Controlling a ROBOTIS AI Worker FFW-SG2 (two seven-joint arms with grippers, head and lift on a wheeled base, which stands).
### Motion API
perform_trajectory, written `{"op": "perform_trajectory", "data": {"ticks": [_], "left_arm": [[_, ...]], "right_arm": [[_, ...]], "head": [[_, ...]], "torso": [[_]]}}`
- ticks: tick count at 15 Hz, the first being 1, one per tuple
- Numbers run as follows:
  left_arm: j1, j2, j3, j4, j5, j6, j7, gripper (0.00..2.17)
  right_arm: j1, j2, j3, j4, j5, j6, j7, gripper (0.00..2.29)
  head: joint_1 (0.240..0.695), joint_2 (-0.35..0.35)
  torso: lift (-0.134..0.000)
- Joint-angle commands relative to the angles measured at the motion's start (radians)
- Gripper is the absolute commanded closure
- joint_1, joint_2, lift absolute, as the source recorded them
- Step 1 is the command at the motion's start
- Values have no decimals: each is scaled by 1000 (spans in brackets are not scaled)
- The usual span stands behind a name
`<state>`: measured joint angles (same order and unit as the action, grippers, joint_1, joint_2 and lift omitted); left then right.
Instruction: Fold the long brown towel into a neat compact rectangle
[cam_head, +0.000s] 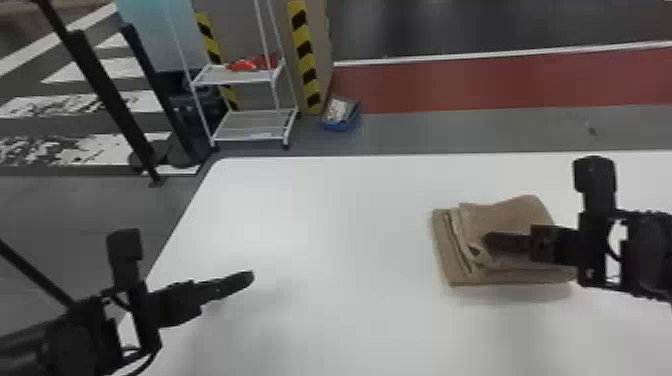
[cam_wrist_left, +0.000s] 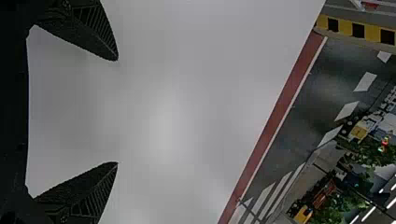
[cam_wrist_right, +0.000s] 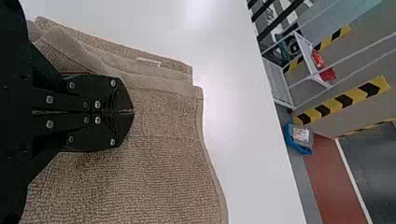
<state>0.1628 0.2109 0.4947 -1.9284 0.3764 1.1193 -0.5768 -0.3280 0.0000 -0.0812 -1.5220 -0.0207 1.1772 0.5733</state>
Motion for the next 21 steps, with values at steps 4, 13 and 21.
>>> {"op": "perform_trajectory", "data": {"ticks": [4, 13, 21], "left_arm": [[7, -1, 2, -11, 1, 0, 0, 87], [3, -16, -21, -18, 1, -3, -21, 130], [-212, -24, -260, 154, -202, -12, -97, 1733]], "right_arm": [[102, 1, 117, -158, -25, 123, 50, 1949], [199, 1, 55, -437, -25, 240, 375, 1949], [445, -178, -43, -681, 334, 40, 663, 1949]], "head": [[695, 281], [695, 350], [695, 172]], "torso": [[-124], [-124], [-124]]}}
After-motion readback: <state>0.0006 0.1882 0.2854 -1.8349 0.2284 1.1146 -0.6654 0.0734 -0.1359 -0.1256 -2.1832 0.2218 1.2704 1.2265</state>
